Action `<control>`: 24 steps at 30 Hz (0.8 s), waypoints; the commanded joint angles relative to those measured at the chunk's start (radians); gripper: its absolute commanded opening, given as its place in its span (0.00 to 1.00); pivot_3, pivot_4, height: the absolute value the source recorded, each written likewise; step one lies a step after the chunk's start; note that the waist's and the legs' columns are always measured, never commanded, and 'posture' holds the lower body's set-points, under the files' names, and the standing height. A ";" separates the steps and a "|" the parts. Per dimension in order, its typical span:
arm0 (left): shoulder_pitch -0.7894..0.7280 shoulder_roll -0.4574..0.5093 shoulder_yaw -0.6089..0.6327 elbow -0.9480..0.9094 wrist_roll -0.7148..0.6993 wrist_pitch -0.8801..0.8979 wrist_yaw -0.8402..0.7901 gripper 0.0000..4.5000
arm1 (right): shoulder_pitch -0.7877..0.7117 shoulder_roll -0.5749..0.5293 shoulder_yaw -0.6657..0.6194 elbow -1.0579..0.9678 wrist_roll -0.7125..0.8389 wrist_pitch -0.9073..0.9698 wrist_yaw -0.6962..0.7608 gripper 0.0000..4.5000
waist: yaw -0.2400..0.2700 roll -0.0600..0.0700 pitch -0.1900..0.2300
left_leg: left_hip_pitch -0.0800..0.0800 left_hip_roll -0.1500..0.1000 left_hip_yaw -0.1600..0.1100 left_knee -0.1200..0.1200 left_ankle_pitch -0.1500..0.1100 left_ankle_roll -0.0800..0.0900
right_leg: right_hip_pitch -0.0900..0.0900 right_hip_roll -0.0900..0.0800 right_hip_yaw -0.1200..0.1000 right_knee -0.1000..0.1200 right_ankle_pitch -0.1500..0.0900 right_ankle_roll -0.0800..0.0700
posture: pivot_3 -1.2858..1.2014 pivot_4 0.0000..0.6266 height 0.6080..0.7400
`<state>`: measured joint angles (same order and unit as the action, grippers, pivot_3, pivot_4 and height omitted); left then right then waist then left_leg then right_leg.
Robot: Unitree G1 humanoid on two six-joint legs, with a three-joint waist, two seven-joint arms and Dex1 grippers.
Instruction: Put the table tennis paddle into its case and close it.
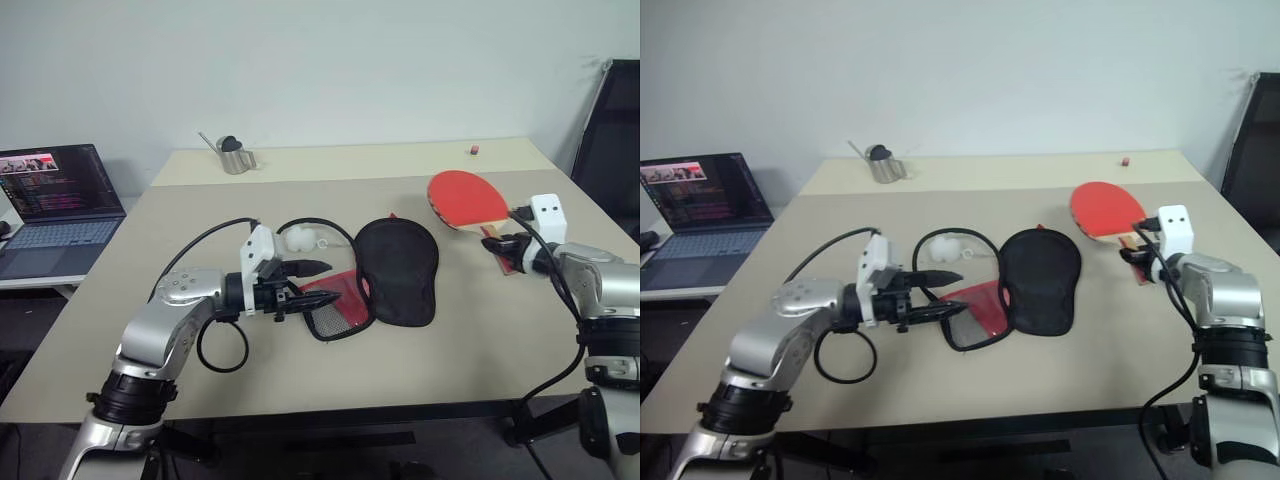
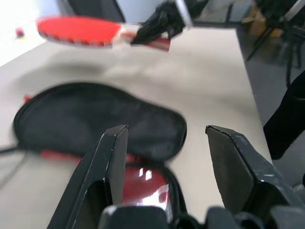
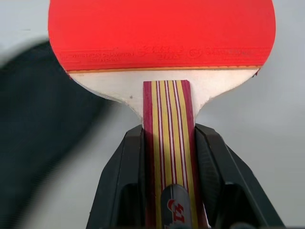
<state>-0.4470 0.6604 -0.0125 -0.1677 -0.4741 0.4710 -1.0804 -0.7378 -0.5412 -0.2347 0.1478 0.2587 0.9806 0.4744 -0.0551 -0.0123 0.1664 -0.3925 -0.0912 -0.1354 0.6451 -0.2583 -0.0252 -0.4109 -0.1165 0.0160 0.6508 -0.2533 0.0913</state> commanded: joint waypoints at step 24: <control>0.042 0.031 0.057 -0.117 -0.030 0.023 0.068 0.63 | 0.114 0.531 0.048 -0.350 -0.024 0.192 -0.479 0.24 | 0.011 0.000 0.000 | -0.002 0.000 0.001 0.001 0.001 -0.001 | -0.009 0.002 0.002 0.012 0.001 -0.003 | 0.52 0.24 1.00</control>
<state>-0.3962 0.6840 0.0350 -0.2441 -0.4906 0.4963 -1.0144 -0.6096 -0.0158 -0.2021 -0.1767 0.2342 1.2104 -0.0019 -0.0440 -0.0122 0.1662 -0.3948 -0.0913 -0.1344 0.6462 -0.2572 -0.0260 -0.4200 -0.1147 0.0183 0.6632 -0.2520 0.0885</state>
